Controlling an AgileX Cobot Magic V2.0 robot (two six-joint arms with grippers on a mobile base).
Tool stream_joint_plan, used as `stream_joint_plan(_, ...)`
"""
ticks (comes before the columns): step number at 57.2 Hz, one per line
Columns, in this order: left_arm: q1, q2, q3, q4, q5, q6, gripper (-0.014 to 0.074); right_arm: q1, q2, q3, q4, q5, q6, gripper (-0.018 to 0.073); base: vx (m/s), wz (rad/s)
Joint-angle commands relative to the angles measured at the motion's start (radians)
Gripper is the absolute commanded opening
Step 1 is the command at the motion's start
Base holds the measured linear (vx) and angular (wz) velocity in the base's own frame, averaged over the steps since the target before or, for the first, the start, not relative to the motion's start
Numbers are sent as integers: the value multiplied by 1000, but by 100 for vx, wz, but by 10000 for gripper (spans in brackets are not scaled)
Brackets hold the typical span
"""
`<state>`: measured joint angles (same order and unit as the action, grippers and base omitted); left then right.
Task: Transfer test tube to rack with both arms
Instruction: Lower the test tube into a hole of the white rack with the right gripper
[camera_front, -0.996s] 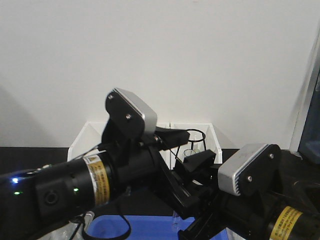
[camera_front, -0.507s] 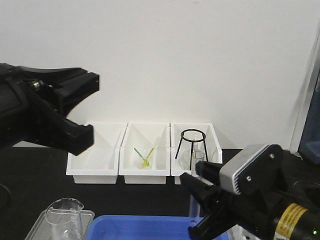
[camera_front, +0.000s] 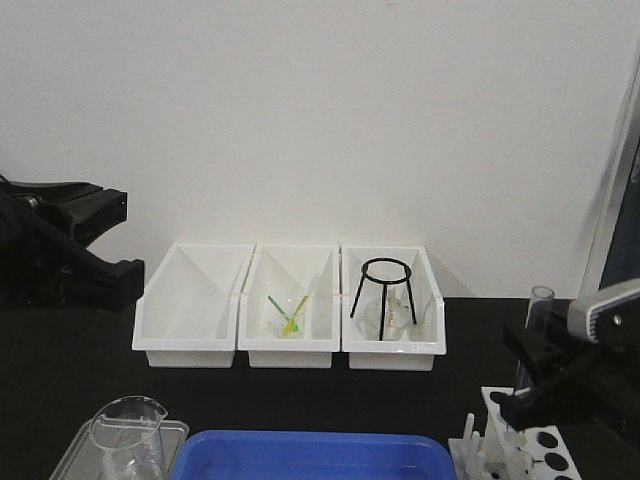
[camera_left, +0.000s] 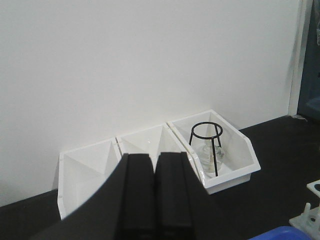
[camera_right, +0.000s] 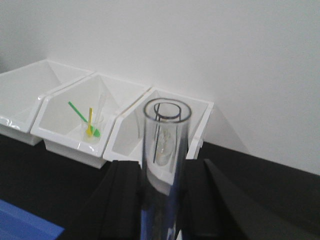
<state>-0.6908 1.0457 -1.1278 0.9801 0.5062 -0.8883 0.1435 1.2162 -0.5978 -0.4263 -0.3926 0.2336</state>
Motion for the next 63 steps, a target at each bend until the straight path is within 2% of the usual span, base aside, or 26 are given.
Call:
stream_joint_plan(1, 0, -15, -33, 25, -40, -2, -8, -27, -25, 34, 20, -168, -12, -8, 0, 0)
stream_joint_plan(6, 0, -15, -33, 25, -40, -3, -8, -59, -25, 92, 42, -270, -12, -8, 0, 0)
stream_joint_plan(10, 0, -15, -33, 25, -41, -3, -8, -73, -25, 112, 47, -299, -12, -8, 0, 0)
stream_joint_plan(25, 0, -15, -33, 25, -53, -4, -8, -72, -23, 112, 55, -304, -43, -8, 0, 0)
stream_joint_plan(35, 0, -15, -33, 25, -59, -4, -8, -72, 21, 112, 67, -306, -103, -8, 0, 0)
stream_joint_plan(52, 0, -15, -33, 25, -59, -4, -8, -72, 120, 112, 73, -311, -106, -8, 0, 0)
stream_joint_plan(63, 0, -15, -33, 25, -59, -4, -8, -72, 222, 112, 50, -416, -106, -8, 0, 0)
